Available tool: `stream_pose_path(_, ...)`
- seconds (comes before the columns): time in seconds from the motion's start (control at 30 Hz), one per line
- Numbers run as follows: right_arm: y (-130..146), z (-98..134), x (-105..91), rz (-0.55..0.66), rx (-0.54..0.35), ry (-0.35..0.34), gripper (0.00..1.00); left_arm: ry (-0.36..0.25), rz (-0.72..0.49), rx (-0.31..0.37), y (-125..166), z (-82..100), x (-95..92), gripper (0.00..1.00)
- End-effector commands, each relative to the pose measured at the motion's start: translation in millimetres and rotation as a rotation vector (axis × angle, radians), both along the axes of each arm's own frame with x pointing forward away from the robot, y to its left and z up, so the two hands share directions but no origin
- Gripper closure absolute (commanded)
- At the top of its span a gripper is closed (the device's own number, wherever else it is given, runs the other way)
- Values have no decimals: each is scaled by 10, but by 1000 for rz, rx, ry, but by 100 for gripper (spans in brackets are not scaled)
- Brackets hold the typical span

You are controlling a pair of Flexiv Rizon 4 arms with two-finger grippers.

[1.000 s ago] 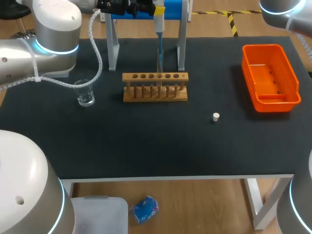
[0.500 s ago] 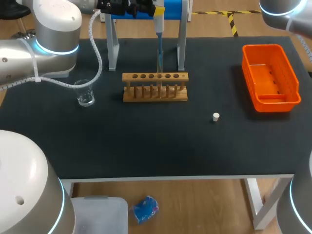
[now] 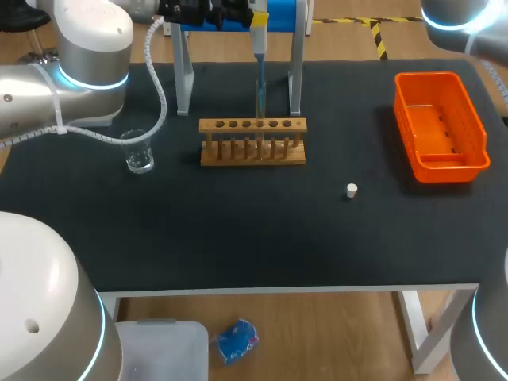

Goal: Invert the test tube, pick up the pipette, mount the tip to pipette, aspirate from beaker and dispense into the tube, eject the tip, return the pipette, and cap with the stopper.

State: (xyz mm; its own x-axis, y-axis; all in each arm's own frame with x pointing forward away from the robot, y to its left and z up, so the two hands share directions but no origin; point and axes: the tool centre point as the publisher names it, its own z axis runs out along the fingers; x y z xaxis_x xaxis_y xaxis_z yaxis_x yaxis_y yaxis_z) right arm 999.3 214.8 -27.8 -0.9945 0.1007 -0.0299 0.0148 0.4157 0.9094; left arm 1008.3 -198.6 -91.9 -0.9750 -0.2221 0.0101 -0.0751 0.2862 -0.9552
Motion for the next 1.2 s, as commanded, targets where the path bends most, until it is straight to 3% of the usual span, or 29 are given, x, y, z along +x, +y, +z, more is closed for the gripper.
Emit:
stream_pose_path(0.03,0,-80,-17,1,1,6,100,-2,2,-4,1,35,6,100)
stream_pose_path(0.53,11,-215,-73,2,2,38,100,-2,2,-4,1,35,6,100)
stream_pose_path(1.2,-57,102,-59,-6,34,-14,100,-2,2,-4,1,35,6,100)
